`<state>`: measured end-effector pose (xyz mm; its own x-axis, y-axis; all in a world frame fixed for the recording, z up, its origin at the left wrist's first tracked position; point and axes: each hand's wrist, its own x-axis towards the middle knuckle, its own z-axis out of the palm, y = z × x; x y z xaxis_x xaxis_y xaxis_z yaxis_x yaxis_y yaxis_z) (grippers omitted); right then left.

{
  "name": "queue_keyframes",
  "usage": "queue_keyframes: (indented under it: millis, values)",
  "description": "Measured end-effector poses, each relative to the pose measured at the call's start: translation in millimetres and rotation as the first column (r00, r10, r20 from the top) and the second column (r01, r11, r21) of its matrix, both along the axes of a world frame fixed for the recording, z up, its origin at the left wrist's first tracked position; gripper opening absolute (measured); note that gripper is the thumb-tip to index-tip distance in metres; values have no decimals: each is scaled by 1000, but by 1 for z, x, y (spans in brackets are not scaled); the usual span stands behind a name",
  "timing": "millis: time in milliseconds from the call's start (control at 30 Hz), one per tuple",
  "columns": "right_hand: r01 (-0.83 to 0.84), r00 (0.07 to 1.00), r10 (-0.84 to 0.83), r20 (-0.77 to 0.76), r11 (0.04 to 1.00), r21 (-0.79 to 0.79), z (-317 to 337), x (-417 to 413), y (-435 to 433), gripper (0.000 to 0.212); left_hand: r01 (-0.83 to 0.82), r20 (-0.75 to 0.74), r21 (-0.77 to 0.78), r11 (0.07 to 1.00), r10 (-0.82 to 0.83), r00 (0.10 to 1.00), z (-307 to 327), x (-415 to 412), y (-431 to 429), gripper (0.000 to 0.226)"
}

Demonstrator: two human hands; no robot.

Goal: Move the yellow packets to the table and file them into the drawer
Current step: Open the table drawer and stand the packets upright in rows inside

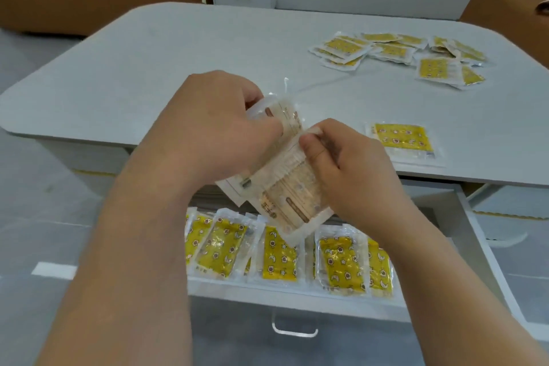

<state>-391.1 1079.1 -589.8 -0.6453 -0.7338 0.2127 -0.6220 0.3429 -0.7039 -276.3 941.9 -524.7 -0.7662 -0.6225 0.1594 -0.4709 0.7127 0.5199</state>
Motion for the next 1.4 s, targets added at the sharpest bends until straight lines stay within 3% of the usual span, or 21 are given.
queue_keyframes:
  millis: [67, 167, 300, 433, 533, 733, 900, 967, 1067, 1200, 1400]
  values:
    - [-88, 993, 73, 91, 981, 173, -3, 6, -5, 25, -51, 132, 41, 998, 45, 990, 1, 11, -11, 19]
    - [-160, 986, 131, 107, 925, 345, -13, 19, -16, 21, -81, 379, 42, 996, 59, 923, -4, 26, -25, 18]
    - [-188, 973, 131, 190, 927, 323, -30, 39, -29, 13, -110, 672, 16, 994, 71, 737, -28, 31, -39, 19]
    - [-278, 901, 109, 420, 888, 366, -38, 49, -36, 32, -110, 787, 2, 994, 66, 614, -69, 25, -58, 16]
    - [-303, 865, 77, 496, 869, 392, -38, 53, -40, 35, -121, 825, -15, 993, 81, 559, -93, 27, -73, 12]
    - [-324, 781, 77, 619, 898, 297, -42, 54, -47, 23, -114, 805, -52, 992, 109, 583, -117, 27, -88, 8]
    - [-344, 810, 135, 571, 898, 275, -46, 52, -49, 13, -77, 824, -4, 997, 47, 565, -135, 27, -88, 21]
    - [-314, 868, 139, 477, 898, 309, -47, 52, -51, 6, -125, 822, 56, 991, 26, 569, -137, 27, -85, 20]
    - [-257, 932, 139, 336, 905, 339, -51, 50, -53, 23, -217, 798, 188, 958, -20, 603, -140, 29, -85, 22]
    - [-168, 954, 75, 289, 935, 313, -54, 45, -52, 21, -304, 747, 281, 911, -8, 665, -147, 27, -89, 37]
    - [-167, 942, 53, 330, 931, 324, -57, 39, -55, 22, -113, 818, 51, 992, 23, 575, -151, 25, -98, 45]
